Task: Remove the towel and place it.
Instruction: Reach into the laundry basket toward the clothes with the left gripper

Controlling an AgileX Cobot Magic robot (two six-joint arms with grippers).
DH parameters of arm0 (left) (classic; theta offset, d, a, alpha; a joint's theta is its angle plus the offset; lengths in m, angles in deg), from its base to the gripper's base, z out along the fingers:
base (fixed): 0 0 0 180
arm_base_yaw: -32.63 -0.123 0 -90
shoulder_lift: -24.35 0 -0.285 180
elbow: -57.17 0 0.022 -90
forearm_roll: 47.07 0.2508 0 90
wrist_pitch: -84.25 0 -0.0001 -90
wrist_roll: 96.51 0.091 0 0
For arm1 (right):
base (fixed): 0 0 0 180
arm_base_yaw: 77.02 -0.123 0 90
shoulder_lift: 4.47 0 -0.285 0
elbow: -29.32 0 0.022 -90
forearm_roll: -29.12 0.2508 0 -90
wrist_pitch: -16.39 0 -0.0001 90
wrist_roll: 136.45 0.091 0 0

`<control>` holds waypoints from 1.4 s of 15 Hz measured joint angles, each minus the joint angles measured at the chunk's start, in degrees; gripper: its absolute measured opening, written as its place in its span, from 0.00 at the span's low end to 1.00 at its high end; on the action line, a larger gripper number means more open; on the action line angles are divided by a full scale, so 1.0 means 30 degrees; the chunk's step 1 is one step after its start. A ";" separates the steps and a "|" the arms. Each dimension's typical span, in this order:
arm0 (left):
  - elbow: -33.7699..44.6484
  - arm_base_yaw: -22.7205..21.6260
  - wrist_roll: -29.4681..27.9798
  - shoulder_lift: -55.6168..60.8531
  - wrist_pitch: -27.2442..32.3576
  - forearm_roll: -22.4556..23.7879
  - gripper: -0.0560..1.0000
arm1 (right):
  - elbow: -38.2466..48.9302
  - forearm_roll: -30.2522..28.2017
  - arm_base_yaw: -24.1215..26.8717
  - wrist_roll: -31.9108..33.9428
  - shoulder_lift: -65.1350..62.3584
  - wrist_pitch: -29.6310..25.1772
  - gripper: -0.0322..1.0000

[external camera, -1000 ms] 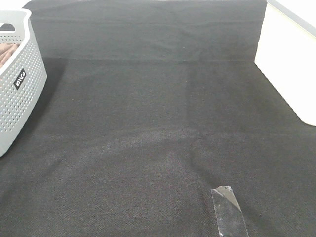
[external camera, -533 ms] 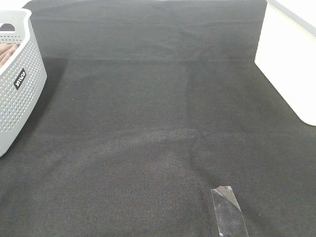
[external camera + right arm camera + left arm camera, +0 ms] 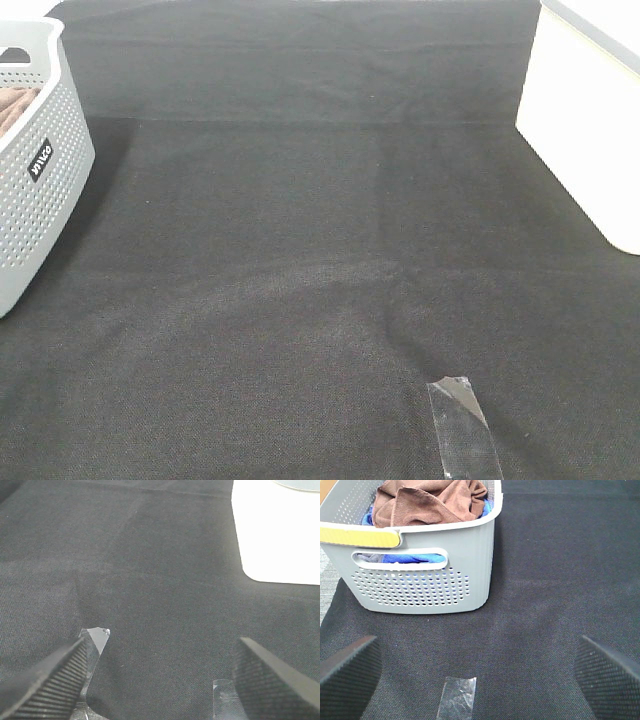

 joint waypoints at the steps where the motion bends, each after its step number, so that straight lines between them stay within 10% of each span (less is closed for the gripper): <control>1: 0.0000 0.0000 0.0000 0.0000 0.0000 0.0000 0.99 | 0.0000 0.0000 0.0000 0.0000 0.0000 0.0000 0.77; 21: 0.0000 0.0000 0.0000 0.0000 0.0000 0.0248 0.99 | 0.0000 0.0000 0.0000 0.0000 0.0000 0.0000 0.77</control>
